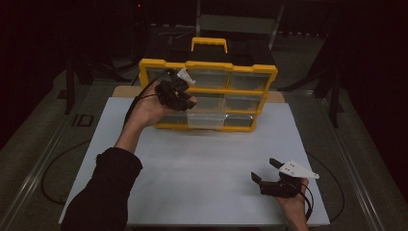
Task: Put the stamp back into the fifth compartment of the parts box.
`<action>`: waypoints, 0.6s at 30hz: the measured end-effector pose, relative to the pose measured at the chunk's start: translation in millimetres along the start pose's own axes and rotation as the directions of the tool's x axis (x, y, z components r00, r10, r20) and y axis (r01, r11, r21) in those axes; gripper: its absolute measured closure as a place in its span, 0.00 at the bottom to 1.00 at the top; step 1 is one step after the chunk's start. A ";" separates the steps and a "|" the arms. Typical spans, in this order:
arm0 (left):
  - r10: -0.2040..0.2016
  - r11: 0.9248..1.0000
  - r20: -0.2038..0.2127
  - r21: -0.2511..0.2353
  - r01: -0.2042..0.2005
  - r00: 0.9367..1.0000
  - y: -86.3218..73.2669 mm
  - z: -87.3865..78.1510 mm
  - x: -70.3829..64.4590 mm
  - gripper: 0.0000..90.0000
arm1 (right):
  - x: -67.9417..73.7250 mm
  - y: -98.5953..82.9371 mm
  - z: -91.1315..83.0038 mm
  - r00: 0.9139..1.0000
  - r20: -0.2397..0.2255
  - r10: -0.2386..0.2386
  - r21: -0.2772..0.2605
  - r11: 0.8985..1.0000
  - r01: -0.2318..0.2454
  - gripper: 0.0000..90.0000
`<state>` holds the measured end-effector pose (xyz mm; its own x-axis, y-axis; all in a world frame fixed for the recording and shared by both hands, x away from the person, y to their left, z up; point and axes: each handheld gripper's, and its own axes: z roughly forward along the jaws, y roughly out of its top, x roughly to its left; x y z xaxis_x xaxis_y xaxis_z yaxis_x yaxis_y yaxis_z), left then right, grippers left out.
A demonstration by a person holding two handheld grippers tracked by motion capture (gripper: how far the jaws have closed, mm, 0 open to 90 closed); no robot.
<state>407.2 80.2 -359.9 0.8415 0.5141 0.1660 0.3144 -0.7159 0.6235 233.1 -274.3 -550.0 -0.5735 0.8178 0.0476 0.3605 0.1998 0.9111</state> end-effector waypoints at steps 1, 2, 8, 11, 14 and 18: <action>0.002 1.000 0.001 0.006 -0.002 1.000 0.3 2.2 -0.1 0.74 | 0.2 -0.1 0.0 1.000 -0.001 0.001 0.002 1.000 -0.001 0.10; 0.001 1.000 0.002 0.009 -0.001 1.000 0.4 4.0 -0.2 0.74 | 0.2 -0.1 0.0 1.000 -0.001 0.001 0.002 1.000 -0.001 0.10; -0.009 1.000 0.004 0.004 0.009 1.000 2.4 8.9 -0.9 0.74 | 0.2 -0.1 0.1 1.000 -0.001 0.001 0.002 1.000 -0.001 0.10; -0.012 1.000 0.004 0.010 0.012 1.000 4.2 11.1 -1.0 0.74 | 0.2 0.0 0.1 1.000 -0.002 0.000 0.003 1.000 0.000 0.10; -0.010 1.000 0.009 0.015 0.010 1.000 6.2 13.1 -1.8 0.74 | 0.2 -0.1 0.3 1.000 -0.002 -0.002 0.006 1.000 0.002 0.10; -0.008 1.000 0.011 0.014 0.008 1.000 9.5 14.7 -3.0 0.74 | 0.4 -0.2 0.5 1.000 -0.001 0.000 0.006 1.000 0.000 0.10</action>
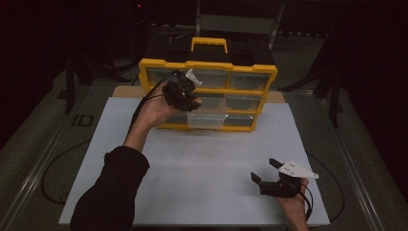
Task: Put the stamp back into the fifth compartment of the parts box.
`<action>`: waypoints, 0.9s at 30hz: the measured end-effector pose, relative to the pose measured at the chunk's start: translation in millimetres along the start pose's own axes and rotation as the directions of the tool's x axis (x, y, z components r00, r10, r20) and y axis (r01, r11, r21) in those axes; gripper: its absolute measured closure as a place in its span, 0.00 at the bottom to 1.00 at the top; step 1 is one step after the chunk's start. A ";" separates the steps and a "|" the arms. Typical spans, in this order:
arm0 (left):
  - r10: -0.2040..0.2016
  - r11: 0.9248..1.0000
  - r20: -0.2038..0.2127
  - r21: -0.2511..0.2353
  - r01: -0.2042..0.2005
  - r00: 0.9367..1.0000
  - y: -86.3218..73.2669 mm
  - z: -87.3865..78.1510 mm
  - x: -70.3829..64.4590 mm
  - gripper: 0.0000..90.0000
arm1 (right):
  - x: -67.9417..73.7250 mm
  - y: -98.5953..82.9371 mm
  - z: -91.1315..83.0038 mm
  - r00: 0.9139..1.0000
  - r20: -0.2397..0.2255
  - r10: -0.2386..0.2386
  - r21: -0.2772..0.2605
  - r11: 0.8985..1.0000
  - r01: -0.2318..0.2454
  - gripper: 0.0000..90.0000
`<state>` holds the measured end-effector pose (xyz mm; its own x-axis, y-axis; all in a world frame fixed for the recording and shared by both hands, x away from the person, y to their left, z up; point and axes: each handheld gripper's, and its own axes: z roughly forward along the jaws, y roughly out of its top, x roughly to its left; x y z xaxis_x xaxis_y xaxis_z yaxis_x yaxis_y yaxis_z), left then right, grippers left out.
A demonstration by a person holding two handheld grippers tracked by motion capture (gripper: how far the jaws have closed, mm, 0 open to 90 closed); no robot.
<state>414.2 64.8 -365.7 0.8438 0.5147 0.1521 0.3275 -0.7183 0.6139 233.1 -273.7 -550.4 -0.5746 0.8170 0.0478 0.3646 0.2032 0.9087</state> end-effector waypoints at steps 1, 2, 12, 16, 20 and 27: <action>-0.001 1.000 0.000 -0.001 0.001 1.000 1.1 0.3 -0.6 0.74 | -0.2 0.0 -0.1 1.000 0.000 -0.001 0.001 1.000 0.001 0.10; -0.002 1.000 0.001 -0.002 0.002 1.000 1.7 0.6 -1.0 0.73 | -0.2 -0.1 -0.1 1.000 0.001 0.000 0.000 1.000 0.000 0.10; -0.001 1.000 0.001 0.000 0.001 1.000 5.6 6.0 -3.6 0.74 | 0.1 -0.3 0.0 1.000 0.001 0.001 0.003 1.000 -0.001 0.10; -0.004 1.000 0.000 0.002 0.004 1.000 5.8 6.2 -3.4 0.73 | 0.0 -0.3 0.0 1.000 0.001 0.000 0.002 1.000 0.000 0.10; -0.020 1.000 0.011 0.000 0.020 1.000 5.2 5.8 -2.3 0.64 | 0.2 -0.4 0.1 1.000 0.001 0.001 0.004 1.000 -0.001 0.10; -0.069 0.997 -0.032 -0.022 0.068 0.997 2.2 1.0 -1.4 0.21 | 0.2 -0.5 -0.1 1.000 0.000 0.002 0.003 1.000 -0.002 0.10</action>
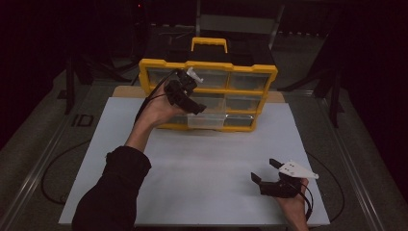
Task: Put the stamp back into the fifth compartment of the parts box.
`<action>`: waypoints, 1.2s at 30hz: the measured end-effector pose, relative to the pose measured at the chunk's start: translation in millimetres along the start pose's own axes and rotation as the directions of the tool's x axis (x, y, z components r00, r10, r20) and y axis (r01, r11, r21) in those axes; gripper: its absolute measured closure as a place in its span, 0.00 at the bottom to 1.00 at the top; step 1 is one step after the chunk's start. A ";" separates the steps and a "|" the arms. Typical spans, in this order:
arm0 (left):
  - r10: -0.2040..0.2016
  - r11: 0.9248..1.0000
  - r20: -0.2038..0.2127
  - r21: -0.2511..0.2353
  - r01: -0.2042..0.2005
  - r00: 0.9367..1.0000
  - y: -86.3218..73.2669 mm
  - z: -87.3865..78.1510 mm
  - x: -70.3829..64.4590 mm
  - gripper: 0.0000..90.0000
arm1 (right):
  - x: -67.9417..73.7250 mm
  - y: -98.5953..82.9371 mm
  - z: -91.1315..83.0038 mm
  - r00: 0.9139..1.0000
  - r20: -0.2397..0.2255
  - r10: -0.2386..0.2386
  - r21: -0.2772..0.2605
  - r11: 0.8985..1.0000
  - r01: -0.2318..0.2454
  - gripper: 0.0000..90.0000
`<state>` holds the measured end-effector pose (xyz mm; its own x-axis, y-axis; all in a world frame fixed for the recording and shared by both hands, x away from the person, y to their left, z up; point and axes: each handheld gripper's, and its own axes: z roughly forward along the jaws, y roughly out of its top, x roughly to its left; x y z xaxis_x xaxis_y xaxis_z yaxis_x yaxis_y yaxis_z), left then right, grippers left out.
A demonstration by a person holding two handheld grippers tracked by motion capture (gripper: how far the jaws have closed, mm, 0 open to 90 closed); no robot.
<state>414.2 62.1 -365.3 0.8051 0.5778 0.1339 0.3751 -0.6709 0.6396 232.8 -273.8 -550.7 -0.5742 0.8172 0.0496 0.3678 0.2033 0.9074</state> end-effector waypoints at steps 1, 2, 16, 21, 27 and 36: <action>-0.001 1.000 -0.003 0.004 0.001 1.000 -0.5 0.2 0.1 0.16 | 0.1 0.0 0.0 1.000 0.001 -0.001 0.001 1.000 0.001 0.10; -0.005 1.000 -0.002 0.007 0.005 1.000 -1.1 0.5 0.2 0.16 | 0.1 0.0 0.1 1.000 0.001 -0.001 0.000 1.000 0.001 0.10; -0.013 1.000 -0.017 0.003 0.013 1.000 -4.7 -5.5 -1.0 0.00 | 1.2 -0.3 1.2 1.000 0.001 -0.009 0.006 1.000 0.009 0.10; -0.007 1.000 -0.031 -0.012 0.007 0.999 -9.1 -12.5 -1.1 0.00 | 1.5 -0.3 1.4 1.000 0.003 -0.011 0.004 1.000 0.011 0.10; -0.029 0.999 -0.048 -0.030 0.028 0.998 -22.7 -19.2 1.2 0.00 | 2.1 -0.4 1.5 1.000 -0.001 -0.013 0.007 1.000 0.013 0.10; -0.051 0.998 -0.065 -0.047 0.048 0.997 -51.9 -23.4 3.6 0.00 | 4.7 -0.7 3.2 1.000 -0.003 -0.018 0.015 1.000 0.018 0.10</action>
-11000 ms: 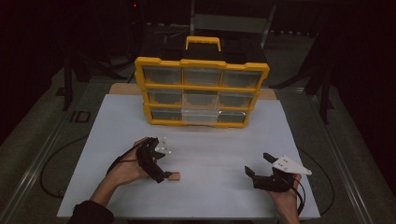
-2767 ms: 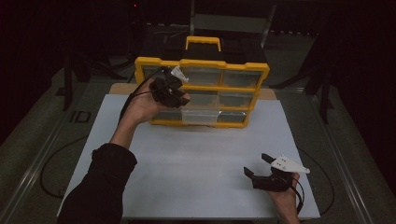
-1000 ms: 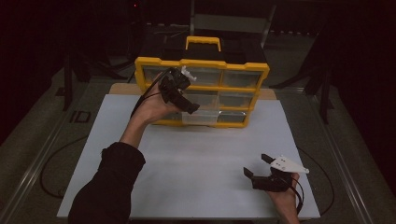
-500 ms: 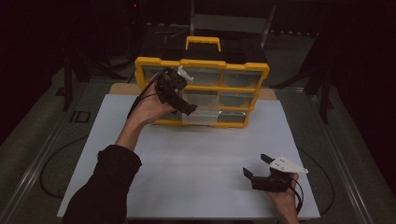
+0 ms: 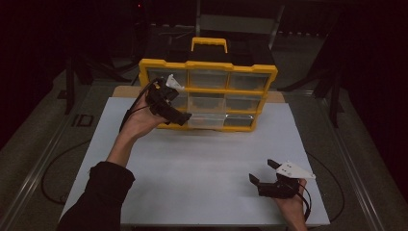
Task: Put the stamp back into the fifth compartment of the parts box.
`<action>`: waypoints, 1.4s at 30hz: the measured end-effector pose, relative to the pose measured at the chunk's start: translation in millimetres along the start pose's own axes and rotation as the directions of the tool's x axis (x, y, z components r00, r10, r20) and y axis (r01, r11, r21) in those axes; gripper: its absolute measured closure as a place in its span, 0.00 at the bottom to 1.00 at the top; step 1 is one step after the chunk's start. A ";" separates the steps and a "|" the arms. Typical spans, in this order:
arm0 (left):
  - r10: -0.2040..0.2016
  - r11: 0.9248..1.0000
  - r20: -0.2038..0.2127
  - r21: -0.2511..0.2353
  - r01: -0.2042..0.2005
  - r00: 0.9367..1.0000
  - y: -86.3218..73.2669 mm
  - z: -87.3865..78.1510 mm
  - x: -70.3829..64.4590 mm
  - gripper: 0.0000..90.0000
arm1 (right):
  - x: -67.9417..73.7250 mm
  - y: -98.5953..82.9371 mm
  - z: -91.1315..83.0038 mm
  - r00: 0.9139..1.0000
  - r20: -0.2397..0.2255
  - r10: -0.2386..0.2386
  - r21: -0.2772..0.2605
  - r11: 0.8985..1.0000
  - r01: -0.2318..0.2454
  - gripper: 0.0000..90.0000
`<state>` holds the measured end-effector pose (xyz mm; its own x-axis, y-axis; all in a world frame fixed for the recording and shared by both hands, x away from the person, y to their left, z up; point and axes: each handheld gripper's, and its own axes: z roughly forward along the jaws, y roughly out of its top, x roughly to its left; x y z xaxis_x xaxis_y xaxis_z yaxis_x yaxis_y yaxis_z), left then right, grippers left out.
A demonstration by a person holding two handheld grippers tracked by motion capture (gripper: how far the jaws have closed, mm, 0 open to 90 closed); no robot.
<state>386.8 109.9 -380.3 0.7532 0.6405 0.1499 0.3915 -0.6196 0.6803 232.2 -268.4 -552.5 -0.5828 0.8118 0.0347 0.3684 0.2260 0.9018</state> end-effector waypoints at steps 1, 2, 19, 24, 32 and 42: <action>-0.003 1.000 -0.001 -0.003 0.003 1.000 -3.5 -0.6 0.5 0.00 | 0.2 0.0 0.1 1.000 -0.001 0.001 0.000 1.000 -0.001 0.10; -0.009 1.000 -0.003 -0.008 0.009 1.000 -7.1 -1.3 0.6 0.00 | 0.2 0.0 0.1 1.000 -0.001 0.001 0.000 1.000 -0.001 0.10; -0.040 0.996 -0.094 -0.085 0.032 0.995 -86.1 -13.2 -8.3 0.00 | 1.9 -0.1 0.7 1.000 -0.004 -0.005 -0.004 1.000 0.005 0.10; -0.084 0.991 -0.106 -0.117 0.071 0.991 -118.5 -15.0 -10.8 0.00 | 2.2 0.1 0.8 1.000 -0.003 -0.009 -0.005 1.000 0.009 0.10; -0.162 0.969 -0.123 -0.207 0.134 0.979 -164.5 -13.6 -18.1 0.00 | 4.8 0.3 1.6 1.000 -0.013 -0.014 -0.005 1.000 0.014 0.10; -0.219 0.945 -0.145 -0.277 0.173 0.965 -219.0 -10.6 -34.3 0.00 | 6.8 0.9 0.4 1.000 -0.011 -0.018 -0.012 1.000 0.018 0.10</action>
<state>269.7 228.4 -526.8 0.5642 0.8196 0.0996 0.3544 -0.3493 0.8674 228.8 -262.5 -551.6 -0.5975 0.8016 0.0230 0.3488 0.2339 0.9075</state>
